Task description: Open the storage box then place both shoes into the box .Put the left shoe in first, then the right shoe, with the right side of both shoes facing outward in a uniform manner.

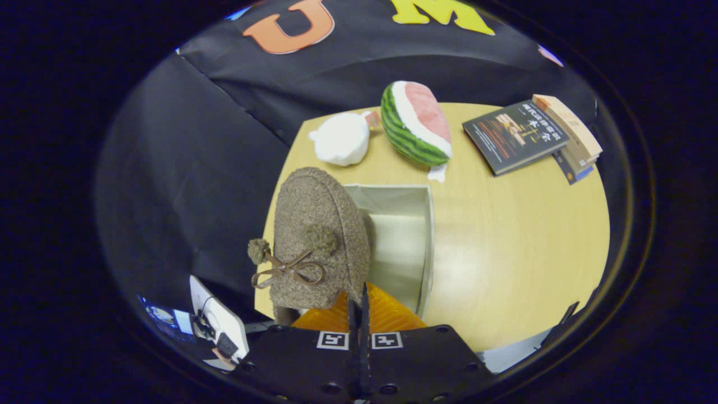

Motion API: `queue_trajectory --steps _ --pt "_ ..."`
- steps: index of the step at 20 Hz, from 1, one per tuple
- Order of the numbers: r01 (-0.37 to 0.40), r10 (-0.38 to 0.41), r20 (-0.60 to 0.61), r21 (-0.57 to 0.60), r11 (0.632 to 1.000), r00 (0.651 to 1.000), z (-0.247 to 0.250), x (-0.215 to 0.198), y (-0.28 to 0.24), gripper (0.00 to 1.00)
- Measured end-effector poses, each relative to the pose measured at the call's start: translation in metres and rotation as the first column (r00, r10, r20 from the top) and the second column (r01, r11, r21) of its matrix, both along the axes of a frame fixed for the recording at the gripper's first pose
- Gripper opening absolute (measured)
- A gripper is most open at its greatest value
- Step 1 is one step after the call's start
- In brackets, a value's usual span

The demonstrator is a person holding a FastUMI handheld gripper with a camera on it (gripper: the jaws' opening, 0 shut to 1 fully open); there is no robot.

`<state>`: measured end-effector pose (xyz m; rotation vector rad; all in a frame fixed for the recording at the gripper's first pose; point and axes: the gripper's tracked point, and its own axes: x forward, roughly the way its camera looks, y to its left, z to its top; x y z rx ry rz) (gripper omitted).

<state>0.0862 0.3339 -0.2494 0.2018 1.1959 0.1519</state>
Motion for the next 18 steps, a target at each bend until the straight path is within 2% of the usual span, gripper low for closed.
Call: queue_trajectory --steps 7,13,18 --pt "0.113 -0.126 -0.065 -0.179 0.977 0.99 -0.066 0.015 -0.021 0.0" --pt "0.171 -0.191 -0.067 -0.234 0.957 0.979 -0.081 0.023 -0.027 0.01" --pt "0.195 -0.216 -0.056 -0.257 0.947 0.975 -0.087 0.023 -0.028 0.01"
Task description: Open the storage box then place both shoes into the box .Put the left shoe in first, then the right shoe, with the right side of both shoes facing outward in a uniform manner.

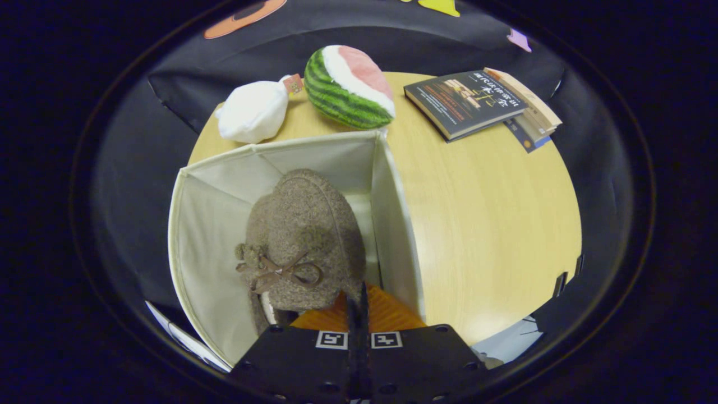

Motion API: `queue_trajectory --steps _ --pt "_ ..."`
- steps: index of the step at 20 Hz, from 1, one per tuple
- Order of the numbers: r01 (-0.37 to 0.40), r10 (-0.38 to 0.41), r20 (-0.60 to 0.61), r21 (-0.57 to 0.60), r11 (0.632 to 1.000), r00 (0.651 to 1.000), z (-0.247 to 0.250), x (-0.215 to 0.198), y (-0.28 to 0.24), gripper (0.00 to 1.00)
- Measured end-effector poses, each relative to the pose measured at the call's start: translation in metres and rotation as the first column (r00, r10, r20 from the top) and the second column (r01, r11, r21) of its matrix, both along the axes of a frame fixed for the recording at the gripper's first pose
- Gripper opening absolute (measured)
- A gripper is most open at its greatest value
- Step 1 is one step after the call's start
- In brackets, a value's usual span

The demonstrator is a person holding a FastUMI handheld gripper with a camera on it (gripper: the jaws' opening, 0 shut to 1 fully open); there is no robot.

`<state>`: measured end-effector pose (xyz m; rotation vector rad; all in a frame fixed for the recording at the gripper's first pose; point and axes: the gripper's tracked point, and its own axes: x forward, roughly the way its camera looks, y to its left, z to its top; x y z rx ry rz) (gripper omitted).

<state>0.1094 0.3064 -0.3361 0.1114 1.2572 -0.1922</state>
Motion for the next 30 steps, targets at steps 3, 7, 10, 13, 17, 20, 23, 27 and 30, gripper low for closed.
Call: queue_trajectory --steps 3,7,10,13,17,20,23,27,30 --pt "-0.005 0.005 0.013 0.01 1.0 1.0 0.0 0.001 -0.003 0.0" --pt "-0.004 0.003 0.034 0.013 1.0 0.999 0.003 -0.004 -0.006 0.05" --pt "-0.017 0.016 0.064 0.015 1.0 0.998 0.013 -0.012 -0.003 0.08" --pt "-0.038 0.035 0.103 0.028 0.999 0.994 0.034 -0.021 0.002 0.19" --pt "-0.085 0.076 0.192 0.036 0.996 0.978 0.078 -0.033 -0.002 0.46" --pt "-0.132 0.113 0.27 0.056 0.99 0.956 0.121 -0.052 -0.013 0.63" --pt "-0.159 0.135 0.387 0.029 0.987 0.912 0.172 -0.068 -0.045 0.8" --pt "-0.126 0.185 0.544 -0.143 0.982 0.819 0.24 -0.087 -0.116 0.98" --pt "-0.07 0.192 0.67 -0.206 0.976 0.717 0.296 -0.108 -0.162 0.98"
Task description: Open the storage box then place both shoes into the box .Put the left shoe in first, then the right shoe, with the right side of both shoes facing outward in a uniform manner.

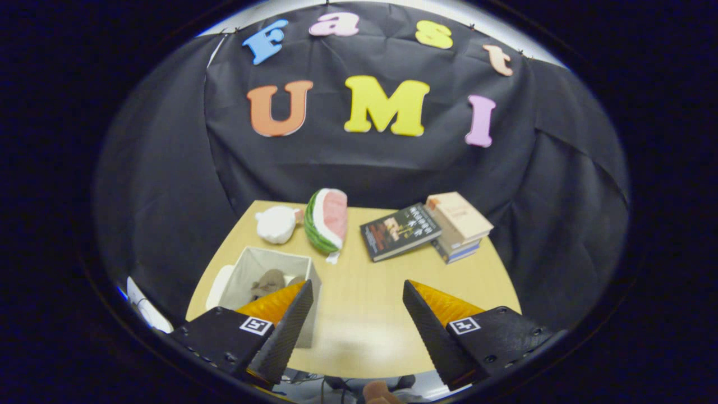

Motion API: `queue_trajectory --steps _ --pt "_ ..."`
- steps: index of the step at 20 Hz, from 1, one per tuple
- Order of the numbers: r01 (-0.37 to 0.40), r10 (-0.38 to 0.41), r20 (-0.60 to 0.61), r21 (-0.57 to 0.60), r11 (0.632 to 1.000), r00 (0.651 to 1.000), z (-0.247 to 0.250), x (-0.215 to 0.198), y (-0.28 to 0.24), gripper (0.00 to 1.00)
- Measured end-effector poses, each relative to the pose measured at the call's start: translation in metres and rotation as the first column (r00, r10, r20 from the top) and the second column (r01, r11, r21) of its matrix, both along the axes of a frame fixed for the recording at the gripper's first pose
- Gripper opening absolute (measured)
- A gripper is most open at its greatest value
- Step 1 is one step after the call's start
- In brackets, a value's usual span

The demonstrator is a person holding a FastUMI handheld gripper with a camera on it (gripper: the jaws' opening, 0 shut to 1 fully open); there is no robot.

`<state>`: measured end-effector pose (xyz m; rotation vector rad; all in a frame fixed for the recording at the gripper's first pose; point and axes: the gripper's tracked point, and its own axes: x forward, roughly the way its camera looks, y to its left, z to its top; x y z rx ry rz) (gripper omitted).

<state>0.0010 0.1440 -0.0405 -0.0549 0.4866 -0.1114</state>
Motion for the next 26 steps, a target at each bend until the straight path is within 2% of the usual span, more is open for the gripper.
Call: queue_trajectory --steps 3,6,9,16,21,26 --pt "0.019 -0.016 0.15 -0.023 1.0 0.989 0.041 -0.025 -0.036 0.98" --pt "0.053 -0.028 0.301 -0.074 0.996 0.953 0.072 -0.05 -0.067 0.96" --pt "0.006 0.01 0.395 -0.04 0.999 0.919 0.096 -0.076 -0.068 0.96" --pt "-0.072 0.066 0.508 -0.008 0.997 0.859 0.131 -0.112 -0.081 0.96" --pt "-0.11 0.105 0.499 -0.019 0.994 0.86 0.133 -0.113 -0.079 0.95" --pt "-0.098 0.082 0.503 0.005 0.995 0.86 0.138 -0.105 -0.086 0.96"
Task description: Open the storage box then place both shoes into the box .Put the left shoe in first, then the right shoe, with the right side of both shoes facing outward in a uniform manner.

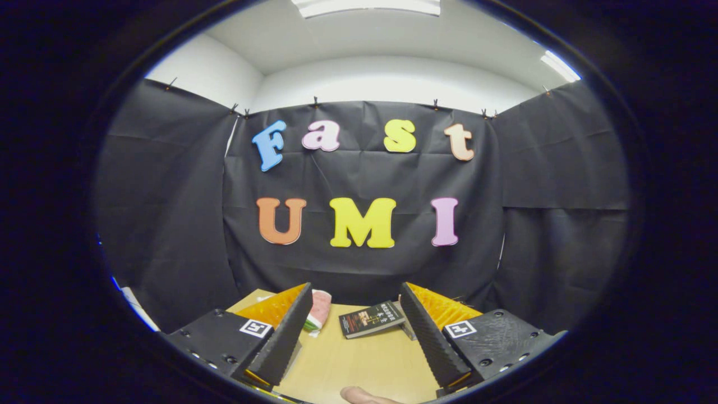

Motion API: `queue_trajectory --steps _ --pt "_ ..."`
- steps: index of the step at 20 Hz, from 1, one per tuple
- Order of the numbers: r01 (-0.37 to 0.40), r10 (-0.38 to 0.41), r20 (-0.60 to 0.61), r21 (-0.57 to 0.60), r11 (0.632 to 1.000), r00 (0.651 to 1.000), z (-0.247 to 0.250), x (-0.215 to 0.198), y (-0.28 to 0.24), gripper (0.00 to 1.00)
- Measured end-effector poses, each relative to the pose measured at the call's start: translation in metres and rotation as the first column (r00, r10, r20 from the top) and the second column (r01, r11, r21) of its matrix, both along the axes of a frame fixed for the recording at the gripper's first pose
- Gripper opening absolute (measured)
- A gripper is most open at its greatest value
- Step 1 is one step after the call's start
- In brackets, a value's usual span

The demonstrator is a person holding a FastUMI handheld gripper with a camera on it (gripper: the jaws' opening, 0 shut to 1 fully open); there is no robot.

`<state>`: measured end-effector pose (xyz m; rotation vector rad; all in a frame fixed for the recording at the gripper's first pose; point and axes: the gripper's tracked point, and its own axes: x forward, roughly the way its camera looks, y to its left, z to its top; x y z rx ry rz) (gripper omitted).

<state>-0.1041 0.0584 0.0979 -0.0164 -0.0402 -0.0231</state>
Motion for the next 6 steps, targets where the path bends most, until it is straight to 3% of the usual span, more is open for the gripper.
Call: queue_trajectory --steps 6 --pt "-0.014 0.014 0.023 0.019 1.0 1.0 0.013 0.013 0.002 0.96"
